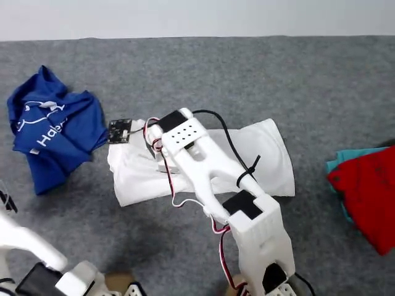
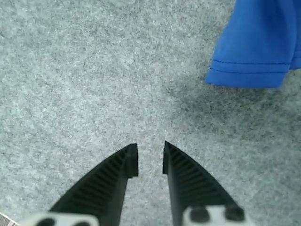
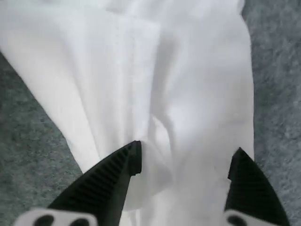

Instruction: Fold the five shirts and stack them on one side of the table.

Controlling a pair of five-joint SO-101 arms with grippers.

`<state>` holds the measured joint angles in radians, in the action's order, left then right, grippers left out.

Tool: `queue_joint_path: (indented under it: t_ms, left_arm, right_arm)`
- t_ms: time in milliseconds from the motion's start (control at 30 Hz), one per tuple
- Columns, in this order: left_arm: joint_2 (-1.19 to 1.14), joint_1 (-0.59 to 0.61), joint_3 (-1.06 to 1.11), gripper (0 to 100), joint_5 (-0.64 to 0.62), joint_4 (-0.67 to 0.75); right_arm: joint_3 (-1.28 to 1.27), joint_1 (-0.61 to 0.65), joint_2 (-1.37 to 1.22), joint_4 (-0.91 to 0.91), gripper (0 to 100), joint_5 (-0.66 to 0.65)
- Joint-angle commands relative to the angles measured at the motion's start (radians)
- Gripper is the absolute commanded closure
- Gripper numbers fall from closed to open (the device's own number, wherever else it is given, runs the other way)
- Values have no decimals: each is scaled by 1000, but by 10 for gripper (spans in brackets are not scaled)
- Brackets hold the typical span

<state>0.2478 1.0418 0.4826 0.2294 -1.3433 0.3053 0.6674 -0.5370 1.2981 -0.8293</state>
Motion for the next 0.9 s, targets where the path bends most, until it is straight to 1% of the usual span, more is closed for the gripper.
queue_joint_path:
  t_ms: [0,167,267,467,533,600,700,767,867]
  left_arm:
    - [34,2,-5,904,-2,17]
    - [32,0,-5,904,-2,17]
    - [32,0,-5,904,-2,17]
    - [35,0,-5,904,-2,17]
    - [38,0,-5,904,-2,17]
    - [38,0,-5,904,-2,17]
    - [38,0,-5,904,-2,17]
    - [34,0,-5,904,-2,17]
    - [32,0,-5,904,0,18]
  right_arm:
    - [57,-33,8,-7,678,21]
    - [58,-50,21,18,678,21]
    - [114,-42,33,101,678,21]
    - [226,30,74,280,679,25]
    - [239,48,81,309,679,63]
    - [241,61,76,318,679,107]
    - [236,81,56,303,684,127]
    - [238,87,16,260,718,129]
    - [242,81,-65,176,795,127]
